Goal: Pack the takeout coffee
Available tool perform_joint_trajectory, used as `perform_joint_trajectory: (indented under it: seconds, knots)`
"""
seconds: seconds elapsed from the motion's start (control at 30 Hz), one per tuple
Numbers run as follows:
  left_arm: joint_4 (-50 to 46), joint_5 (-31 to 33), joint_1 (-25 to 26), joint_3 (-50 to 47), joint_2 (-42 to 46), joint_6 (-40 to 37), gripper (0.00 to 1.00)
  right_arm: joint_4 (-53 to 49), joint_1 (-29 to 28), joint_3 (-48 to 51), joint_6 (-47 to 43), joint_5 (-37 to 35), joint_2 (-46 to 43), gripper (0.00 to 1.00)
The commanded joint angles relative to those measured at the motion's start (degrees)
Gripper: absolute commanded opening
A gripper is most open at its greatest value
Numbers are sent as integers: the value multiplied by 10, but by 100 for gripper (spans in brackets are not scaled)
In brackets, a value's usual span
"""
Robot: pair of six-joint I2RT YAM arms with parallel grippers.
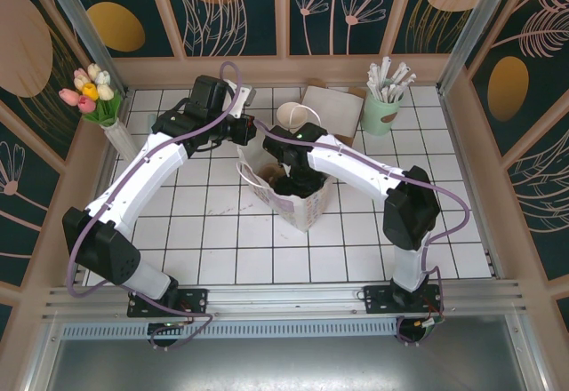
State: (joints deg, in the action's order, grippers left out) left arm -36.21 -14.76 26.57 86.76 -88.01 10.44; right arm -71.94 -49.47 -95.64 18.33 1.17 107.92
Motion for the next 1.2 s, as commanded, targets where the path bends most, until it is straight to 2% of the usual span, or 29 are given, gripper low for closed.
perform_joint_trajectory:
  seconds: [0.0, 0.57, 1.17]
  knots:
    - [10, 3, -4, 2, 9, 4, 0, -11, 5, 22, -7, -1, 6, 58]
    - [12, 1, -4, 2, 9, 2, 0, -2, 5, 34, -14, 2, 6, 57]
    - [16, 10, -4, 1, 11, 2, 0, -48, -1, 15, -10, 16, 11, 57]
